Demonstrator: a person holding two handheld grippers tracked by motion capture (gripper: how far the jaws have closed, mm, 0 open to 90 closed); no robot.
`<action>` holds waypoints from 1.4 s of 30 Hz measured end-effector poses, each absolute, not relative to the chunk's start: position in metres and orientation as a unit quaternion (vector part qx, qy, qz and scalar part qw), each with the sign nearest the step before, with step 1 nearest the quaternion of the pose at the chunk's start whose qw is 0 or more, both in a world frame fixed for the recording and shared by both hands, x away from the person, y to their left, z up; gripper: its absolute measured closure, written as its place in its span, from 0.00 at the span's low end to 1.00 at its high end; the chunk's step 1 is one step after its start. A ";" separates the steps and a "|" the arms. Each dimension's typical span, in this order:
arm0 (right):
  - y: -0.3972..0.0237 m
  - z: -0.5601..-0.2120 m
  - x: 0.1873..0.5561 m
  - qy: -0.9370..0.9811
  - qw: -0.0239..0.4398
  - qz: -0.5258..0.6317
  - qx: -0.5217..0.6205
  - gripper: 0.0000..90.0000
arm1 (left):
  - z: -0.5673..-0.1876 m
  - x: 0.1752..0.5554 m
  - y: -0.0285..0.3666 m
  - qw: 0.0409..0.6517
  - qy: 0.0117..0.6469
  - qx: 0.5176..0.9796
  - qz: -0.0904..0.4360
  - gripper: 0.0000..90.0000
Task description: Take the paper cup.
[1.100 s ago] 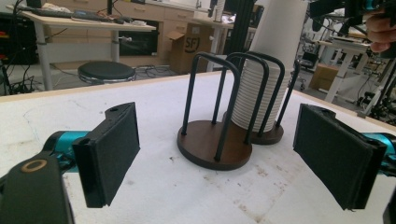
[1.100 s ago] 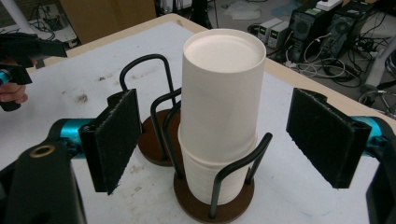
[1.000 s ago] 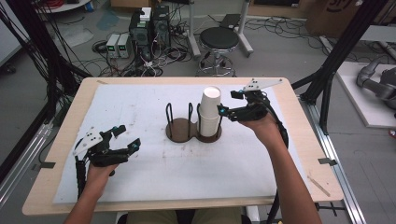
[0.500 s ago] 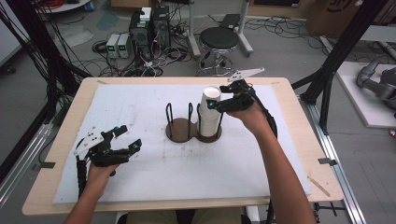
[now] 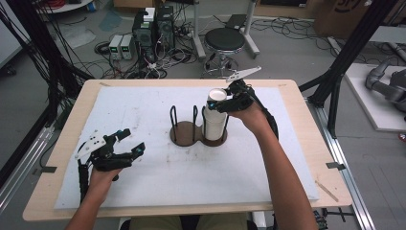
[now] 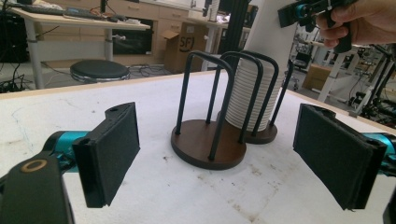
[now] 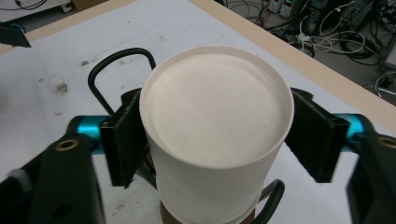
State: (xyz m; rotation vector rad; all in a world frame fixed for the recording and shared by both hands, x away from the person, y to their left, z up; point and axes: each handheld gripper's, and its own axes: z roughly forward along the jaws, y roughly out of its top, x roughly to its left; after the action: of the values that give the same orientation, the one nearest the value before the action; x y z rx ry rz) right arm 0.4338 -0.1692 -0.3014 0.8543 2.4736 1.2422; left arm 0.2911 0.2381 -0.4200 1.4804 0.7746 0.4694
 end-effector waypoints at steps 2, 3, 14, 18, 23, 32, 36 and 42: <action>-0.169 -0.301 0.434 0.849 0.120 0.426 0.290 0.34 | -0.420 0.291 0.238 0.646 0.341 0.651 0.206 0.16; -0.169 -0.300 0.434 0.849 0.123 0.425 0.290 0.35 | -0.420 0.291 0.238 0.647 0.341 0.651 0.206 0.16; -0.172 -0.282 0.432 0.844 0.132 0.431 0.290 0.37 | -0.420 0.292 0.237 0.648 0.339 0.652 0.202 0.16; -0.173 -0.270 0.430 0.838 0.137 0.444 0.287 0.37 | -0.420 0.292 0.237 0.647 0.337 0.654 0.201 0.16; -0.176 -0.261 0.428 0.830 0.138 0.456 0.289 0.37 | -0.420 0.291 0.237 0.649 0.335 0.653 0.200 0.16; -0.174 -0.236 0.419 0.824 0.152 0.473 0.273 0.37 | -0.420 0.292 0.237 0.655 0.325 0.654 0.195 0.16; -0.175 -0.225 0.413 0.818 0.158 0.485 0.266 0.37 | -0.420 0.292 0.236 0.659 0.325 0.652 0.188 0.16; -0.179 -0.211 0.404 0.812 0.169 0.494 0.261 0.37 | -0.419 0.291 0.236 0.659 0.327 0.652 0.182 0.16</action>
State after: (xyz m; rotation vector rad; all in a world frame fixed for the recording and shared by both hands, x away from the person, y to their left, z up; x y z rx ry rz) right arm 0.4037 -0.1789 -0.2113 0.7419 2.3099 1.4036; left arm 0.2912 0.2359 -0.4191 1.4756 0.7406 0.4113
